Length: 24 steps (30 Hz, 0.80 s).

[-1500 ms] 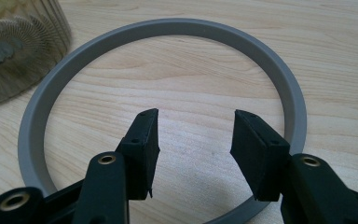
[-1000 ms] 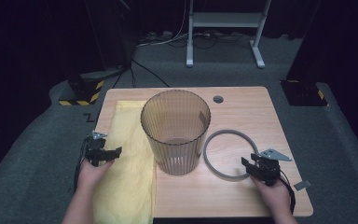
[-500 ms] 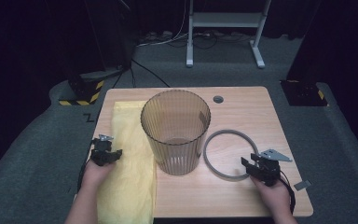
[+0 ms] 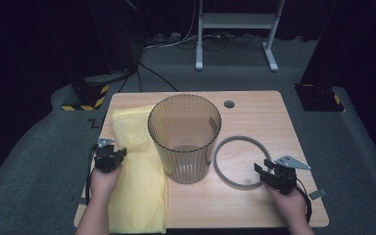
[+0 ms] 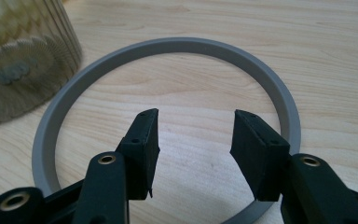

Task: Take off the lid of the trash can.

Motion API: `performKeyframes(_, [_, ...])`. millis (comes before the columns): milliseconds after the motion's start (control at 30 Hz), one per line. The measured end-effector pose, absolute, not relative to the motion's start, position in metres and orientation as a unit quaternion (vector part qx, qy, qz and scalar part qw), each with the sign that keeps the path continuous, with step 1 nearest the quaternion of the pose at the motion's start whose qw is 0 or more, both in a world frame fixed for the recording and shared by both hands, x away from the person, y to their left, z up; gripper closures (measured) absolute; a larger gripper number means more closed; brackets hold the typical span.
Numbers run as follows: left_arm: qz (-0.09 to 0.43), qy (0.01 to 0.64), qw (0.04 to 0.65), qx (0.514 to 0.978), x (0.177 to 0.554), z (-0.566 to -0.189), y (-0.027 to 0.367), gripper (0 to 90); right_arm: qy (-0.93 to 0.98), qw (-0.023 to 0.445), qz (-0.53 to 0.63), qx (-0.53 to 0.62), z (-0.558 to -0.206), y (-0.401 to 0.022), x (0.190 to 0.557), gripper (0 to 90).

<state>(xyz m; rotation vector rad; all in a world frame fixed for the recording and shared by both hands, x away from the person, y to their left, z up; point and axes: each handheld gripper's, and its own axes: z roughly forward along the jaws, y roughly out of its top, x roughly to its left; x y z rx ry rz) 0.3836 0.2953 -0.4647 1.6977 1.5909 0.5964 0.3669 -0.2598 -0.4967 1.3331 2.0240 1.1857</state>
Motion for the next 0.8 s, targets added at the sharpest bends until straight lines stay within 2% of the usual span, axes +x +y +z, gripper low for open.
performKeyframes(33, [0.232, 0.618, 0.361, 0.659, 0.384, -0.465, 0.295, 89.3, 0.732, 0.220, 0.429, 0.482, -0.497, -0.260, 0.367, 51.5])
performKeyframes(133, [0.280, 0.622, 0.400, 0.613, 0.375, -0.436, 0.294, 89.3, 0.737, 0.221, 0.428, 0.474, -0.497, -0.259, 0.367, 51.5])
performKeyframes(167, [0.280, 0.622, 0.400, 0.613, 0.375, -0.436, 0.294, 89.3, 0.737, 0.221, 0.428, 0.474, -0.497, -0.259, 0.367, 51.5])
performKeyframes(300, [0.333, 0.595, 0.457, 0.572, 0.356, -0.404, 0.282, 89.3, 0.731, 0.227, 0.438, 0.472, -0.492, -0.257, 0.363, 51.4])
performKeyframes(433, [0.362, 0.573, 0.484, 0.554, 0.345, -0.389, 0.274, 89.2, 0.732, 0.232, 0.439, 0.467, -0.490, -0.252, 0.361, 51.0])
performKeyframes(467, [0.373, 0.560, 0.506, 0.540, 0.339, -0.382, 0.271, 89.2, 0.732, 0.234, 0.439, 0.465, -0.490, -0.249, 0.361, 50.4])
performKeyframes(800, [0.414, 0.500, 0.586, 0.485, 0.311, -0.358, 0.256, 89.1, 0.728, 0.243, 0.452, 0.455, -0.487, -0.240, 0.356, 47.2])
